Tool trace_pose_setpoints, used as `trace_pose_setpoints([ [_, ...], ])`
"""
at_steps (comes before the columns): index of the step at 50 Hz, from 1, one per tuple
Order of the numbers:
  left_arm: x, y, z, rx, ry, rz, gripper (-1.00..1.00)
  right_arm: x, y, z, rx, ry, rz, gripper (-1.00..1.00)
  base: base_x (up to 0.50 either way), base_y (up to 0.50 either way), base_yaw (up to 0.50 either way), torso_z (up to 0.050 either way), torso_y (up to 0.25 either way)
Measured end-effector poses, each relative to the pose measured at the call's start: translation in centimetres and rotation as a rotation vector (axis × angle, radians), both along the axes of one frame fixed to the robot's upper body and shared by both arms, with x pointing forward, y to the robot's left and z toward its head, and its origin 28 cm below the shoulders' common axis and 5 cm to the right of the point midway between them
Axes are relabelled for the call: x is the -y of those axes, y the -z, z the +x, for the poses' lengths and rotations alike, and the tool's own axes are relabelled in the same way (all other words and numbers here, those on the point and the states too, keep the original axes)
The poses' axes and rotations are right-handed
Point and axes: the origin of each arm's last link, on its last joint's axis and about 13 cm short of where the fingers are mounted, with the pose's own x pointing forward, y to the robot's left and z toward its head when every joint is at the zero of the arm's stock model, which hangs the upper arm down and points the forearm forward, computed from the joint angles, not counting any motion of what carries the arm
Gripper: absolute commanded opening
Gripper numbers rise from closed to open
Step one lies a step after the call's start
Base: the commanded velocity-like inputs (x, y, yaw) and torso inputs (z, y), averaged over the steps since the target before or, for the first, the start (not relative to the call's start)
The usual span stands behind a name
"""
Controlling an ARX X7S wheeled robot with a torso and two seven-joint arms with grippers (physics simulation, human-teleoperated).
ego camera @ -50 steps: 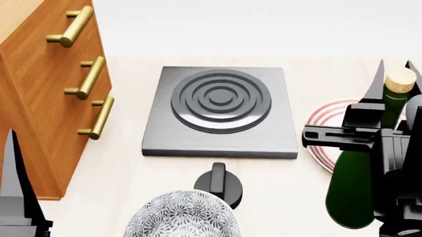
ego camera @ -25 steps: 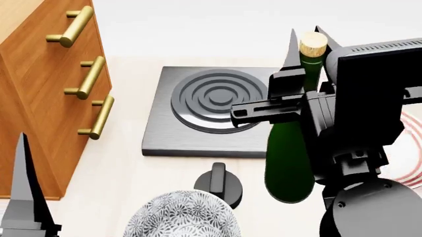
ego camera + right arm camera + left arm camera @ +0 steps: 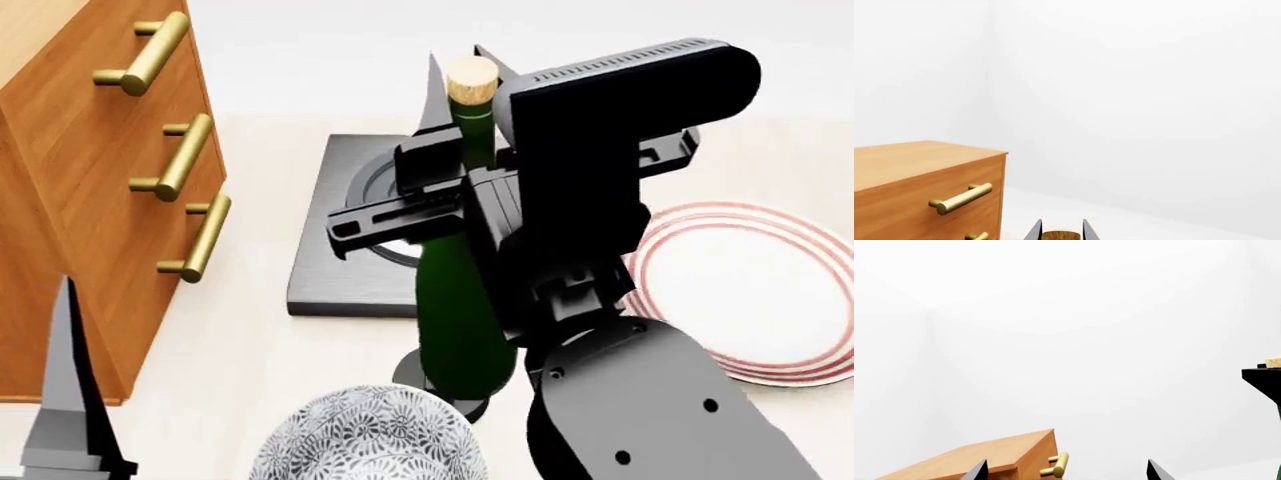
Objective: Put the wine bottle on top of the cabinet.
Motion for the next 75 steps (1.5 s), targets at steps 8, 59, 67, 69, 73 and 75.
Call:
trace_pose_setpoints([
  [8, 0.1, 0.0, 0.0, -0.006, 0.005, 0.005, 1.0, -0.8, 0.4, 0.3, -0.004, -0.028, 0.007, -1.0, 0.0, 0.0, 0.0, 0.0, 0.0],
  [59, 6.5, 0.1, 3.7, -0.203, 0.557, 0.214, 1.0, -1.1, -0.1, 0.1, 0.002, -0.059, 0.08, -1.0, 0.0, 0.0, 0.0, 0.0, 0.001],
  [67, 7.1, -0.1, 5.6, -0.228, 0.561, 0.229, 1.0, -1.2, -0.4, -0.1, 0.016, -0.065, 0.08, -1.0, 0.0, 0.0, 0.0, 0.0, 0.001],
  [69, 7.3, -0.1, 6.0, -0.235, 0.562, 0.23, 1.0, -1.2, -0.5, -0.1, 0.019, -0.066, 0.08, -1.0, 0.0, 0.0, 0.0, 0.0, 0.0],
  [73, 7.5, 0.0, 6.8, -0.249, 0.563, 0.228, 1.0, -1.3, -0.5, -0.2, 0.024, -0.07, 0.081, -1.0, 0.0, 0.0, 0.0, 0.0, 0.0],
  [75, 7.6, 0.0, 7.2, -0.255, 0.562, 0.227, 1.0, -1.3, -0.6, -0.2, 0.027, -0.073, 0.081, -1.0, 0.0, 0.0, 0.0, 0.0, 0.0],
])
